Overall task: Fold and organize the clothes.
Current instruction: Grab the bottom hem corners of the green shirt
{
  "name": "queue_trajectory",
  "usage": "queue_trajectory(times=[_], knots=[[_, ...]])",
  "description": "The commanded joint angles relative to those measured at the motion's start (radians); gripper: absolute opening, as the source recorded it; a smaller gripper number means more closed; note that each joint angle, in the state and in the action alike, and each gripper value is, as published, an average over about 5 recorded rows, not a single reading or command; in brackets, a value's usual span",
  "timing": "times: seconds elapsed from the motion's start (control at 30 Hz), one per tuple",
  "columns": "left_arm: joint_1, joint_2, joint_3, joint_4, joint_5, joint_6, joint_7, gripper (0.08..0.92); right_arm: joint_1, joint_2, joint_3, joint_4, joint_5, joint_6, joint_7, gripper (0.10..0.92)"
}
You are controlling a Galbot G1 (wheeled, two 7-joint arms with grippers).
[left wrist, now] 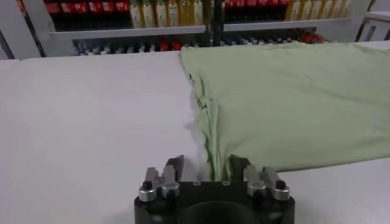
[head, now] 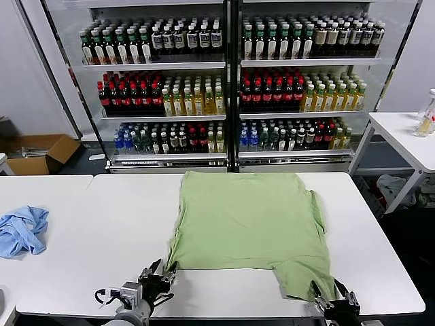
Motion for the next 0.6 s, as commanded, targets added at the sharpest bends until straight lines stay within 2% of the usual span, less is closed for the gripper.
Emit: queue_trajectory(times=[0.03, 0.33, 0.6], knots=[[0.001, -0.006, 0.011, 0.006, 0.015, 0.011, -0.009, 0.334, 0.002, 0.001, -0.009, -0.003, 0.016, -0.008, 0.006, 0.369], [0.058, 0.059, -0.101, -0.090, -0.034, -0.002, 0.075, 0.096, -0.051, -0.016, 0.016, 0.071, 0.006, 0.016, -0.059, 0.130], [0.244, 0.109, -0.225, -0.265, -0.044, 0.003, 0.082, 0.080, -0.199, -0.061, 0.086, 0.226, 0.012, 0.036, -0.104, 0.113]])
